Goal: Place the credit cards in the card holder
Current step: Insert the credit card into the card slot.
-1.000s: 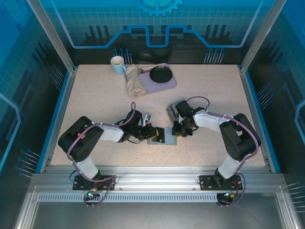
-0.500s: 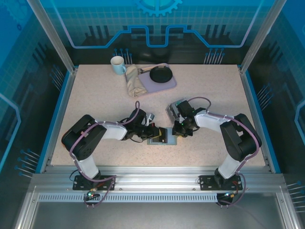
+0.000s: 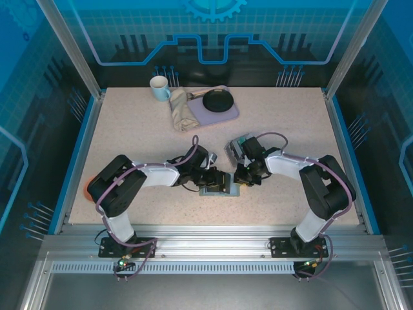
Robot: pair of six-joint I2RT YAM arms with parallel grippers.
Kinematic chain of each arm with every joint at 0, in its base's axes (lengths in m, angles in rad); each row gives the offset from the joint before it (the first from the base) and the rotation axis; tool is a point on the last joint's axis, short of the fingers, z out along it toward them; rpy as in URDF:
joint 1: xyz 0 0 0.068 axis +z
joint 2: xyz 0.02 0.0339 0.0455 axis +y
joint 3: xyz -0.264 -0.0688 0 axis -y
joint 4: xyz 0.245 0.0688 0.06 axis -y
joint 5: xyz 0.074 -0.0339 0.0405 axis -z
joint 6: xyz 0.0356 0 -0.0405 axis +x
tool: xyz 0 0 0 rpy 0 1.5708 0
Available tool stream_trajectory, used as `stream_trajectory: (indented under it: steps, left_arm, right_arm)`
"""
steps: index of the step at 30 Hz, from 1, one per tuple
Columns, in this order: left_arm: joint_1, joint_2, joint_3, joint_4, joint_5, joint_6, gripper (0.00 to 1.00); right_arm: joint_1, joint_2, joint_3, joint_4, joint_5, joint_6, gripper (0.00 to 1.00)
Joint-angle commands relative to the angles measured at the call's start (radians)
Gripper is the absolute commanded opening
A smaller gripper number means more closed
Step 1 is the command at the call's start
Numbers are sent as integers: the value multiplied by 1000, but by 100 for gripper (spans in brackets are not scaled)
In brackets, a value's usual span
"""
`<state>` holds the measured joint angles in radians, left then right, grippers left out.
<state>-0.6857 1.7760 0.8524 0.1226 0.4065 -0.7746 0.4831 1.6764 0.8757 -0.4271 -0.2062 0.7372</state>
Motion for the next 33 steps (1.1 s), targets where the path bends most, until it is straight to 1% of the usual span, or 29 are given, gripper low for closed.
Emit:
stream_trajectory:
  steps: [1, 4, 8, 17, 20, 23, 25, 28, 33]
  left_arm:
    - [-14, 2, 30, -150, -48, 47, 19]
    - [-14, -19, 27, -177, -66, 53, 23]
    - [-15, -47, 29, -202, -83, 58, 25]
    - [-14, -56, 39, -224, -92, 65, 23]
    - [-14, -64, 39, -226, -96, 68, 18]
    - [-15, -65, 44, -222, -89, 74, 10]
    - [-15, -60, 51, -222, -80, 79, 6]
    - [-15, -45, 64, -224, -55, 92, 5]
    - [-16, -7, 82, -231, -3, 94, 4]
  right_arm:
    - [16, 61, -52, 55, -53, 16, 21]
    - [6, 44, -50, 37, -52, 6, 22]
    - [-6, 13, -46, 13, -49, -9, 25]
    - [-12, 8, -42, -14, -43, -30, 26]
    - [-12, 13, -40, -13, -45, -32, 26]
    - [-13, 16, -40, -12, -48, -33, 26]
    - [-13, 20, -42, -6, -54, -32, 24]
    - [-14, 27, -49, 16, -76, -26, 21]
    - [-18, 37, -62, 44, -96, -12, 20]
